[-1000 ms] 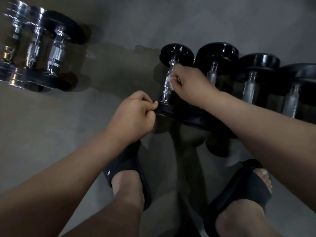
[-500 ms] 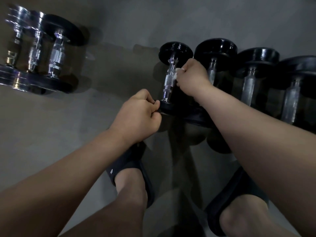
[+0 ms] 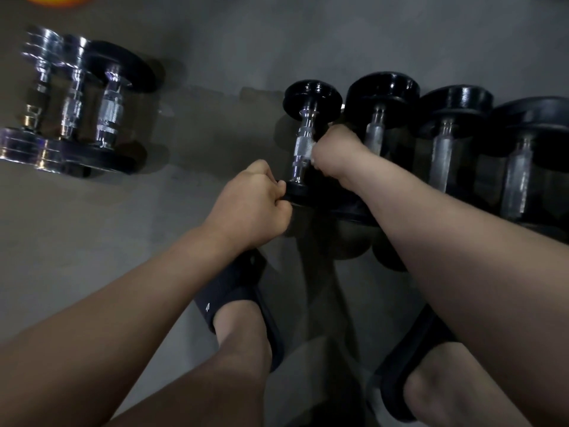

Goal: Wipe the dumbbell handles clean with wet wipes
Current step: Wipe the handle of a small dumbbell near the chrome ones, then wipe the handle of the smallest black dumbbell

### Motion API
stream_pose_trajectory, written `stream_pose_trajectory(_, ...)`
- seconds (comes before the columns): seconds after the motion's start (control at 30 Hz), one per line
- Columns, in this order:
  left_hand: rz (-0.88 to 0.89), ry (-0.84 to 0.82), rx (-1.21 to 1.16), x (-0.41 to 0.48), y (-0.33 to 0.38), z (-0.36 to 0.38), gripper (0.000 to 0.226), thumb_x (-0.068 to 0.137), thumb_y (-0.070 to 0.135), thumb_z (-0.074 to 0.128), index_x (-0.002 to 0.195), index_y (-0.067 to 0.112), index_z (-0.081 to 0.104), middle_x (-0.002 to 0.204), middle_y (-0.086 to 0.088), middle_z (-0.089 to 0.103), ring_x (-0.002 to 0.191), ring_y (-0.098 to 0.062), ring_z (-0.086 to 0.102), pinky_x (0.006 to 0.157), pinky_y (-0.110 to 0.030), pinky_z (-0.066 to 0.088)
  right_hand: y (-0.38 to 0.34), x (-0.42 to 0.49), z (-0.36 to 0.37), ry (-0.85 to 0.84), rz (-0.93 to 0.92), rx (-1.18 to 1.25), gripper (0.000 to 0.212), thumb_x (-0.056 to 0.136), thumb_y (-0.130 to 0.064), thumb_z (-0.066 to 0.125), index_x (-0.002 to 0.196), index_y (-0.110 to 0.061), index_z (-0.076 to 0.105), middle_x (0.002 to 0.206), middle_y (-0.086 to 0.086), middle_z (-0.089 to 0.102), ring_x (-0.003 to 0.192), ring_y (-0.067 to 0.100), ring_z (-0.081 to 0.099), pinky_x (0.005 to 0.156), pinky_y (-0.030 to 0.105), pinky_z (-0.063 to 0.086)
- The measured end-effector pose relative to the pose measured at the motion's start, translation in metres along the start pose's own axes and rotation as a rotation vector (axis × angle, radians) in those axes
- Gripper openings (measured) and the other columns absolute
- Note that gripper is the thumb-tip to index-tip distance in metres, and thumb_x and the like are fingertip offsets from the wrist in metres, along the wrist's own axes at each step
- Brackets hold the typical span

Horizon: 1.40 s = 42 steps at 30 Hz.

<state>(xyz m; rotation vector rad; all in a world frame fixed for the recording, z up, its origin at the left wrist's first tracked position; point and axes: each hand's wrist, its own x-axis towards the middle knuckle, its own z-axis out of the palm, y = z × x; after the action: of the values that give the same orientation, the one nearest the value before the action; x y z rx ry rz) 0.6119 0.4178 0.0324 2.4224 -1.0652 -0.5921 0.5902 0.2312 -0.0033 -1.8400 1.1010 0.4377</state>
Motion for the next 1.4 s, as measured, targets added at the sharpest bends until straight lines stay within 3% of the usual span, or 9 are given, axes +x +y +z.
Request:
stream_pose_trajectory(0.17,-0.032,-0.081,-0.027,0.001,0.000,-0.005,0.024,0.093,0.022,0.060,0.089,0.009,0.079,0.093,0.004,0.051,0.083,-0.022,0.062,0.075,-0.020,0.040,-0.008,-0.025,-0.016,-0.089,-0.009,-0.236,0.011,0.091,-0.008,0.057,0.093,-0.003,0.067,0.086,0.012,0.072,0.073,0.024,0.068,0.064,0.034,0.057)
stream_pose_trajectory(0.33,-0.044,-0.311,0.003,0.012,0.020,-0.049,0.028,0.089,0.028,0.058,0.105,0.015,0.078,0.108,-0.001,0.072,0.104,-0.019,0.066,0.091,-0.025,0.048,-0.020,-0.066,-0.049,-0.148,-0.018,0.385,0.005,0.096,-0.002,0.061,0.099,-0.002,0.065,0.087,0.017,0.068,0.065,0.019,0.066,0.060,0.028,0.059)
stream_pose_trajectory(0.43,-0.114,-0.144,-0.066,0.032,0.034,-0.091,0.014,0.091,0.025,0.066,0.100,0.020,0.075,0.098,0.004,0.074,0.097,-0.017,0.068,0.082,-0.023,0.048,-0.043,-0.088,-0.078,-0.219,-0.052,0.542,0.011,0.094,0.002,0.063,0.103,-0.005,0.062,0.088,0.014,0.066,0.068,0.021,0.070,0.062,0.029,0.060)
stream_pose_trajectory(0.53,-0.171,-0.006,-0.394,0.049,0.062,-0.137,0.010,0.087,0.027,0.074,0.090,0.021,0.068,0.088,-0.002,0.073,0.087,-0.025,0.072,0.087,-0.040,0.059,-0.081,-0.112,-0.114,-0.242,-0.132,0.603,0.013,0.095,0.000,0.063,0.096,-0.011,0.057,0.091,0.016,0.066,0.071,0.026,0.069,0.070,0.036,0.059)
stream_pose_trajectory(0.7,-0.101,0.090,-0.685,0.051,0.134,-0.225,0.026,0.088,0.022,0.078,0.103,0.005,0.066,0.089,-0.011,0.070,0.078,-0.013,0.068,0.074,-0.027,0.062,-0.149,-0.179,-0.185,-0.224,-0.313,0.525,0.010,0.096,-0.006,0.066,0.095,-0.012,0.058,0.090,0.012,0.070,0.076,0.024,0.068,0.072,0.032,0.061)
stream_pose_trajectory(0.93,-0.017,0.010,-0.541,0.021,0.206,-0.306,0.020,0.084,0.009,0.079,0.098,0.000,0.069,0.081,-0.014,0.073,0.071,-0.014,0.070,0.067,-0.021,0.059,-0.174,-0.251,-0.248,-0.203,-0.478,0.370,0.008,0.098,-0.012,0.064,0.103,-0.007,0.067,0.087,0.010,0.067,0.078,0.018,0.069,0.074,0.032,0.062)
stream_pose_trajectory(1.17,-0.075,0.045,-0.320,-0.017,0.212,-0.300,0.016,0.096,-0.003,0.057,0.095,-0.003,0.073,0.070,-0.013,0.066,0.061,-0.017,0.060,0.061,-0.024,0.058,-0.150,-0.264,-0.255,-0.155,-0.495,0.121,0.007,0.097,-0.007,0.060,0.098,-0.003,0.066,0.082,0.010,0.064,0.067,0.014,0.062,0.071,0.029,0.062)
stream_pose_trajectory(1.27,-0.175,0.001,-0.391,-0.028,0.214,-0.296,0.019,0.092,-0.008,0.051,0.093,-0.006,0.070,0.067,-0.015,0.061,0.057,-0.017,0.054,0.052,-0.020,0.051,-0.142,-0.271,-0.240,-0.165,-0.571,0.024,0.011,0.095,-0.011,0.062,0.105,-0.013,0.066,0.092,0.006,0.064,0.075,0.014,0.063,0.077,0.035,0.061)
stream_pose_trajectory(1.4,-0.234,-0.021,-0.597,-0.036,0.215,-0.292,0.019,0.095,-0.004,0.050,0.092,0.002,0.068,0.067,-0.010,0.057,0.059,-0.013,0.052,0.060,-0.023,0.053,-0.138,-0.283,-0.223,-0.159,-0.753,0.025,0.024,0.090,-0.018,0.072,0.113,-0.022,0.066,0.096,-0.002,0.066,0.081,0.006,0.065,0.077,0.031,0.060)
